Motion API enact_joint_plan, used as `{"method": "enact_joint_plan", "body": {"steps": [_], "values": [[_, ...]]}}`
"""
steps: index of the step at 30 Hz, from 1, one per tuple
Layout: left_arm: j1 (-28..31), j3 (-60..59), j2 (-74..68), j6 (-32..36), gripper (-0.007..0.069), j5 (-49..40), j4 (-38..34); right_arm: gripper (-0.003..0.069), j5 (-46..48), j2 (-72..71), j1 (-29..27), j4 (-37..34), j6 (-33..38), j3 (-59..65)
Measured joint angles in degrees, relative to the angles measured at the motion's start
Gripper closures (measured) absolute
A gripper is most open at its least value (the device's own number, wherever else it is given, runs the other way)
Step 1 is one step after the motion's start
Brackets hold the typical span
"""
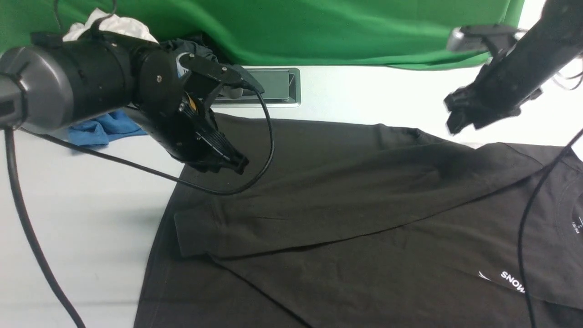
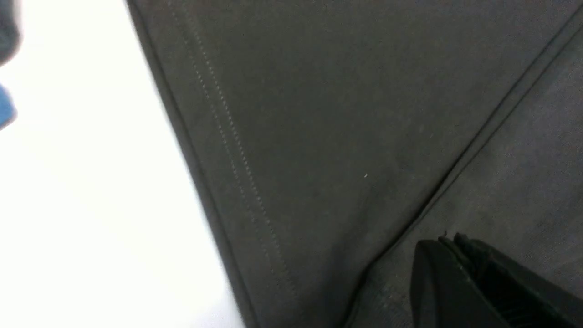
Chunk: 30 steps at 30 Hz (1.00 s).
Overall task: Fold a long-sleeved shirt on a white desktop.
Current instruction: 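Grasp the near edge of the shirt at its hem and shoulder corners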
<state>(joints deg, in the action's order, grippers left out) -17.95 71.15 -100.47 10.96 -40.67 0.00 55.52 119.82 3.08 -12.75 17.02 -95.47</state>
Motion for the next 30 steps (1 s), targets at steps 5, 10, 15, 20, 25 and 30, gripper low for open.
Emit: {"method": "enact_joint_plan", "body": {"steps": [5,10,15,20,25,30], "values": [[0.1,0.0,0.0,1.7,0.0606,0.2,-1.5,0.0195,-3.2,3.7,0.6,2.0,1.4,0.0],[0.1,0.0,0.0,2.2,0.0606,0.2,-1.8,0.0329,-5.5,6.1,0.5,2.7,2.0,0.0],[0.1,0.0,0.0,2.3,0.0606,0.2,-1.8,0.0524,-7.0,6.5,0.5,2.4,2.3,-0.2],[0.1,0.0,0.0,4.9,0.0606,0.2,-4.3,0.0594,-12.2,6.9,0.5,2.2,2.5,-0.2],[0.1,0.0,0.0,6.8,0.0606,0.2,-5.9,0.0594,-21.1,7.7,0.5,2.4,3.6,-0.2],[0.1,0.0,1.0,7.2,0.0606,-1.4,-5.9,0.0595,-28.1,7.7,0.5,2.5,5.5,-0.9]]}}
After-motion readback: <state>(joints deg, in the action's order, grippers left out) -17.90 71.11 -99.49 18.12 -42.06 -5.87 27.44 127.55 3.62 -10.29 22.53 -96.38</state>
